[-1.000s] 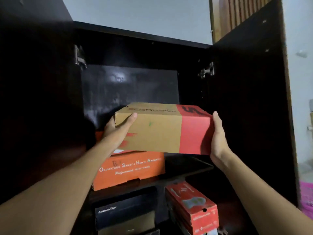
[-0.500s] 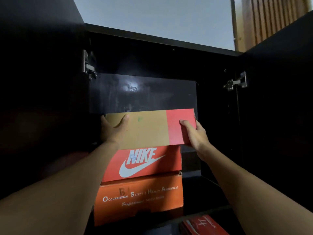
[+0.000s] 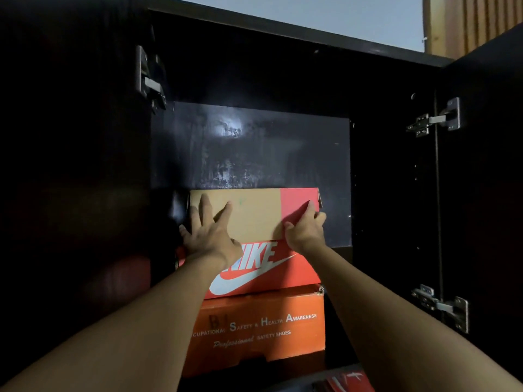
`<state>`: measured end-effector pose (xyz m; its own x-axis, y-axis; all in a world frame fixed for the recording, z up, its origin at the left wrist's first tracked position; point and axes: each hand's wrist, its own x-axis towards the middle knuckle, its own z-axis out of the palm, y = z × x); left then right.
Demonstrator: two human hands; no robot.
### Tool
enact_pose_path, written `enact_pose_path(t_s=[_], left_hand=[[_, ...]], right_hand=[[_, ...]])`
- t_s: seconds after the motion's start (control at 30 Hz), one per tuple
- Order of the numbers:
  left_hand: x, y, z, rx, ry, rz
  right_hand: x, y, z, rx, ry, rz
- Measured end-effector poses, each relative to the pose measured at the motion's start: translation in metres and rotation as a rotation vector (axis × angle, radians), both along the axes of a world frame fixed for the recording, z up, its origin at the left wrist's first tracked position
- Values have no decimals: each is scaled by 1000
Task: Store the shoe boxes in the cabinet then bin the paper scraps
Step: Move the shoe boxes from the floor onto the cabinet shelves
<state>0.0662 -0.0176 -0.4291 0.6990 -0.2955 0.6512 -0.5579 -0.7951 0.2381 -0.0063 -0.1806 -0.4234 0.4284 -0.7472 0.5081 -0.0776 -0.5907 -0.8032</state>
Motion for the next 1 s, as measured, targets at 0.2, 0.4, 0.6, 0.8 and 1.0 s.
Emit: enact_pose_path(t_s=[0.2, 0.4, 0.6, 0.8, 1.0], left_hand=[[-1, 4, 2, 119, 32, 26], [-4, 11, 2, 108, -49, 60], [-5, 22, -1, 27, -50, 112], [-14, 26, -16, 9, -2, 72], [-59, 14, -62, -19, 24, -312]], right_hand=[[-7, -12, -18, -109, 172, -59], [-23, -14, -24, -48, 86, 195], [-30, -9, -27, -190, 310, 220], [-80, -9, -50, -206, 234, 108], [-166, -8, -127, -144, 255, 100]])
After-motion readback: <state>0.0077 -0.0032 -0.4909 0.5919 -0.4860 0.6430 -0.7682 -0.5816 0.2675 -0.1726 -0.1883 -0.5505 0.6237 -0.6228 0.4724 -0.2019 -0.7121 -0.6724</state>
